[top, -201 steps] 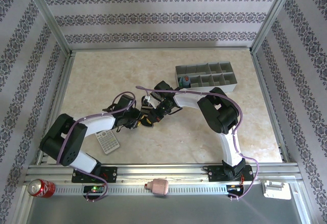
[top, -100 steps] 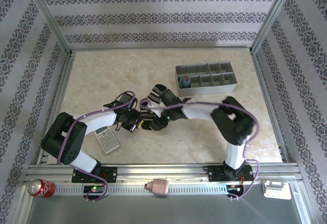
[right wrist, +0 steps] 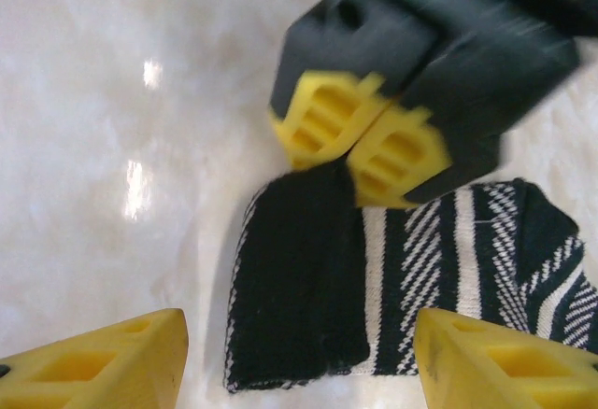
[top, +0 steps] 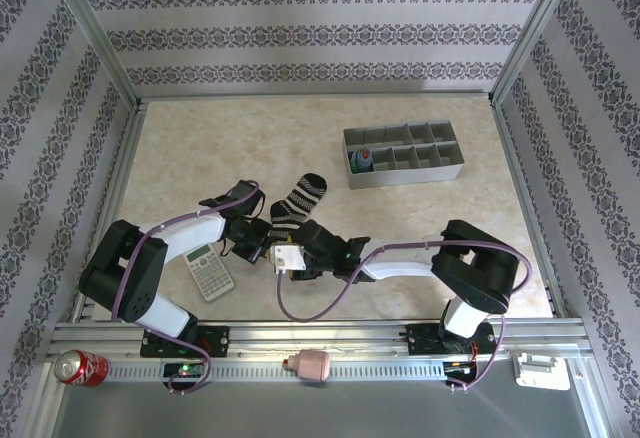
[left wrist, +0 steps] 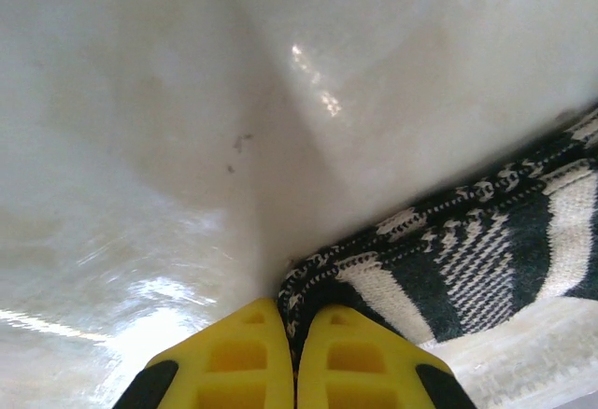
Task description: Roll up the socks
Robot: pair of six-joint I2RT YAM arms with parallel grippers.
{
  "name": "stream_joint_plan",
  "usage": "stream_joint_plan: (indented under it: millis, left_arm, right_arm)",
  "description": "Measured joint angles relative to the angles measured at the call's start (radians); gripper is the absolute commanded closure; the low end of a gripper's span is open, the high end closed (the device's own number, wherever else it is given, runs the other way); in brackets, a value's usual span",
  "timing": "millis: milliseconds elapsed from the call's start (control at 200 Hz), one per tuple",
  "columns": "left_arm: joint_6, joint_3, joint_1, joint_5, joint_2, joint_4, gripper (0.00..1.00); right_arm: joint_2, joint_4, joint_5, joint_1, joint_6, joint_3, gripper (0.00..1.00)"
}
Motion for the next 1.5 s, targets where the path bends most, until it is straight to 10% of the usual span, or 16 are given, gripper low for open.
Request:
stream_joint_plan:
  millis: [290,520,809,1499]
  left_arm:
    - [0.022,0.01,0.006,0.006,0.005,-0.029,1.0]
    - [0.03,0.011,0.007,0.006,0.005,-0.029,1.0]
    - [0.032,-0.002,0.038,-0.057,-0.139,-0.077,0.36]
    - [-0.025,-0.199,0.005,-0.145,-0.401,0.134,0.36]
  right_arm:
    - [0.089,-0.001,0.099,0.03,-0.099,0.072,0.5]
    - [0.131,-0.025,0.113,0.032,-0.076,0.09,1.0]
    - [0.131,-0.137,-0.04,-0.034,0.078,0.15,1.0]
    - [0.312,-0.373,-0.678,-0.29,0.473,0.387,1.0]
